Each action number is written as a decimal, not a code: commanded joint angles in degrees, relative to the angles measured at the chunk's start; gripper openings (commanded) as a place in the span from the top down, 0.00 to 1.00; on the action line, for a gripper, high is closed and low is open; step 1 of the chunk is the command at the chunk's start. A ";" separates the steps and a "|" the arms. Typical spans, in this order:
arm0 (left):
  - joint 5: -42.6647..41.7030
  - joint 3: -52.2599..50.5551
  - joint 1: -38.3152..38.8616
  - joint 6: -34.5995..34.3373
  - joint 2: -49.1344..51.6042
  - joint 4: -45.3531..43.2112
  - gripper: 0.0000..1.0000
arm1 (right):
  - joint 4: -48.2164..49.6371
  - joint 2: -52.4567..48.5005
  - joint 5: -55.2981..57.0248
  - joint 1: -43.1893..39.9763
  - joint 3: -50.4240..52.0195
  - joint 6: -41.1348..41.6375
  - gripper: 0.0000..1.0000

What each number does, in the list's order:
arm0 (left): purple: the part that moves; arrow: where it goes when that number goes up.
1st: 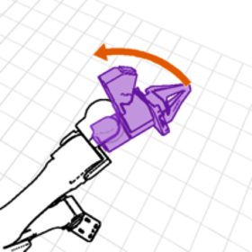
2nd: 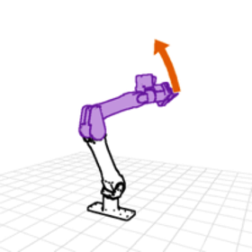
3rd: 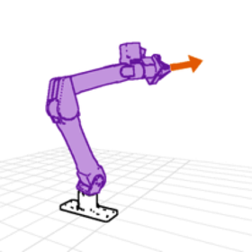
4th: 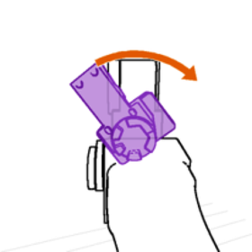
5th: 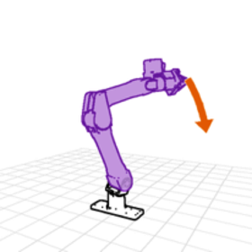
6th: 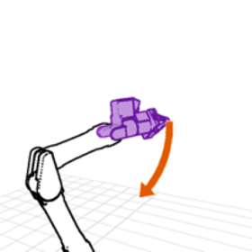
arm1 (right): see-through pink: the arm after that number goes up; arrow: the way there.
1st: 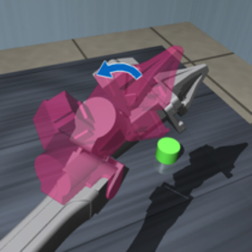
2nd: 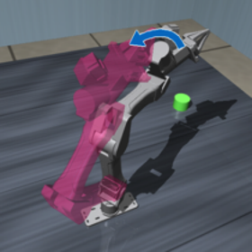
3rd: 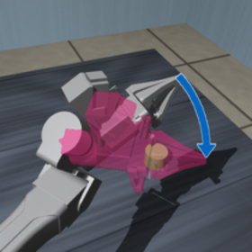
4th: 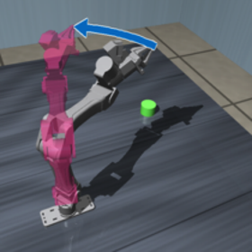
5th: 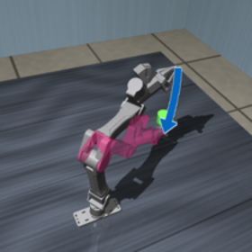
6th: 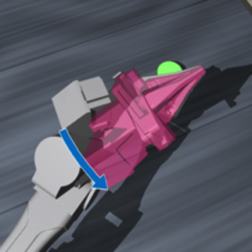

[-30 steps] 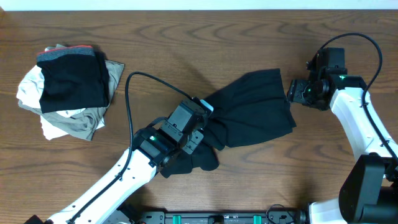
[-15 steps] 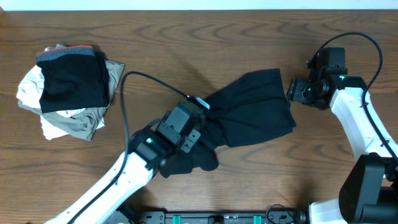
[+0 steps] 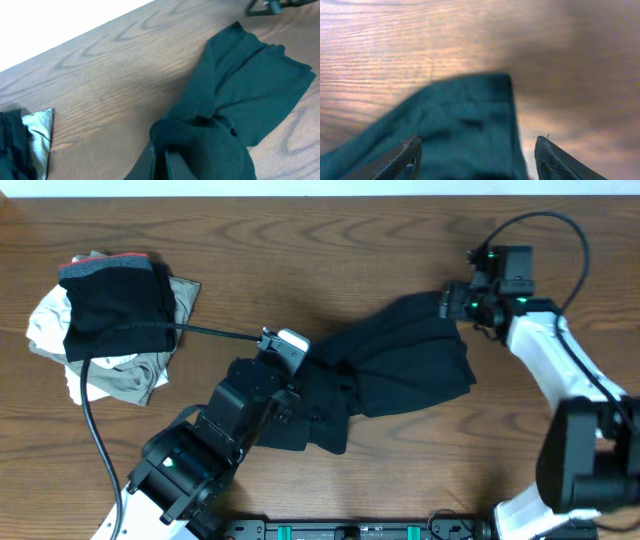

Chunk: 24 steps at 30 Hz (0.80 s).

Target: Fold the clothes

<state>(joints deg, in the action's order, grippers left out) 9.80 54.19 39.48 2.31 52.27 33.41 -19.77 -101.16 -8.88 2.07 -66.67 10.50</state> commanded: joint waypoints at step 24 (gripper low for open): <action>-0.33 1.07 -0.20 -0.94 6.16 -0.04 0.94 | 21.16 -17.29 0.52 1.75 0.04 0.02 0.30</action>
<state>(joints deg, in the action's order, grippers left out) 9.39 54.19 39.48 1.67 58.24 33.56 1.37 -117.64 -9.10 3.57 -66.63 10.02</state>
